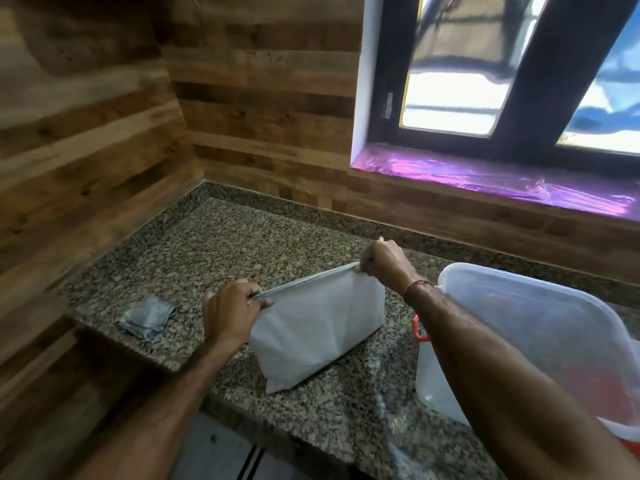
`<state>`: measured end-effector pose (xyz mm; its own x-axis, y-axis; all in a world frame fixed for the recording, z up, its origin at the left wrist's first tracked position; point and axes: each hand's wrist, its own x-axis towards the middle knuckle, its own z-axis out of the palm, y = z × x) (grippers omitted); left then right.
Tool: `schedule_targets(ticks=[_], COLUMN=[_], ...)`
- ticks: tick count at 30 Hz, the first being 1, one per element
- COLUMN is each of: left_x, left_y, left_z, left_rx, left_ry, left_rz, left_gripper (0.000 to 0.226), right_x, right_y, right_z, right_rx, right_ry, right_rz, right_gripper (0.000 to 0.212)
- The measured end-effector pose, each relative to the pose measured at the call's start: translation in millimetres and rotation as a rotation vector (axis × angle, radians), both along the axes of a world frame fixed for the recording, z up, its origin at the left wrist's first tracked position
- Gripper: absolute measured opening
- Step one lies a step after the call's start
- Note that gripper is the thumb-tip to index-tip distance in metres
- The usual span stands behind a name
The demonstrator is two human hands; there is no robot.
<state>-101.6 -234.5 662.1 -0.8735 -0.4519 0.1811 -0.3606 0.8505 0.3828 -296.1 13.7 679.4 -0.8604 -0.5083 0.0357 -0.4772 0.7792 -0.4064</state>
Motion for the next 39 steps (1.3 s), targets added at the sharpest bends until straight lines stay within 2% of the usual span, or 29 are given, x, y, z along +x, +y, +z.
schedule_targets(ticks=[3,4,6,7,12,15,18,20,22,23,25,27,29,34,39], left_x=[4,7,14,17,24,24,21,20,23,27,39,51,53,42,41], left_y=[-7,-10,-21,-27,-51,-53,-53,-54,-59,-62,-66,-63,-55,-39,-45], left_z=[10,14,24,29,59,68,69,67,59,50,27,3,-12,-19,-22], left_rx=[0.084,0.116,0.165,0.178,0.211,0.258,0.349,0.468,0.654,0.703,0.669,0.636,0.629,0.375,0.381], left_ry=[-0.065,-0.097,-0.162,-0.183,-0.191,-0.121,-0.03,0.062,0.21,0.268,0.243,0.093,0.03,0.177,0.23], left_rz=[-0.004,-0.02,-0.046,-0.056,-0.105,-0.183,-0.265,-0.305,-0.245,-0.174,-0.088,-0.149,-0.223,-0.172,-0.233], left_gripper=[0.032,0.03,0.027,0.026,0.015,0.011,0.012,0.009,0.001,0.006,0.006,0.007,0.013,0.039,0.026], right_x=[3,5,16,24,86,119,142,145,143,142,141,143,144,143,133], right_y=[2,1,-9,-18,-80,-113,-136,-143,-143,-143,-139,-140,-142,-144,-141], right_z=[-5,-4,0,2,4,-5,-14,-20,-25,-26,-28,-29,-30,-30,-27], right_rx=[0.011,0.018,-0.011,-0.046,-0.165,-0.217,-0.297,-0.375,-0.463,-0.507,-0.6,-0.691,-0.755,-0.773,-0.657], right_ry=[0.015,0.014,0.022,0.03,-0.092,-0.125,-0.11,-0.12,-0.209,-0.279,-0.413,-0.492,-0.52,-0.514,-0.393], right_rz=[-0.014,-0.013,0.015,0.039,0.319,0.397,0.385,0.33,0.268,0.239,0.179,0.112,0.058,-0.011,-0.103], right_gripper=[0.034,0.029,0.006,0.003,0.028,0.032,0.02,0.03,0.04,0.04,0.032,0.023,0.02,0.024,0.041])
